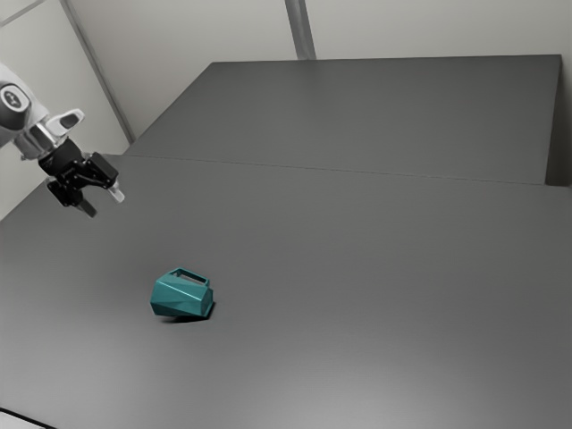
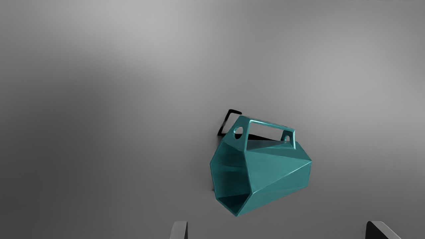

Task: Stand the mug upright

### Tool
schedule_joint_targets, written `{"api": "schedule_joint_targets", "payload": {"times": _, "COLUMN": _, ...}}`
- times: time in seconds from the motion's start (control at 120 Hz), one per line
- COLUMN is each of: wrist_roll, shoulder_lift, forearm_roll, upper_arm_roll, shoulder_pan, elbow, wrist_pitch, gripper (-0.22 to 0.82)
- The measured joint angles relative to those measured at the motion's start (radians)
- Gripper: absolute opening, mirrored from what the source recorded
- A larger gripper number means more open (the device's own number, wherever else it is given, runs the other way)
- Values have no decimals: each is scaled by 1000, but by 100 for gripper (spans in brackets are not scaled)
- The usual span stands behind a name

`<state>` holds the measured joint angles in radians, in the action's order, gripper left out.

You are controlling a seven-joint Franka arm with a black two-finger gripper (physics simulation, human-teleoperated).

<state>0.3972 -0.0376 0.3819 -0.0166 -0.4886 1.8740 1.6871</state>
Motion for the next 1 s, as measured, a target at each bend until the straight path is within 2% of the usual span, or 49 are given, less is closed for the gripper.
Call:
{"api": "schedule_joint_targets", "payload": {"times": 0.55, "wrist_roll": 363, "shoulder_lift": 8, "forearm_roll": 332, "upper_arm_roll": -40, "shoulder_pan": -36, "elbow": 340, "wrist_pitch": 151, "gripper": 58}}
{"api": "schedule_joint_targets", "payload": {"times": 1.0, "wrist_roll": 564, "shoulder_lift": -3, "forearm_roll": 444, "upper_arm_roll": -62, "shoulder_pan": -78, "elbow": 451, "wrist_pitch": 194, "gripper": 58}}
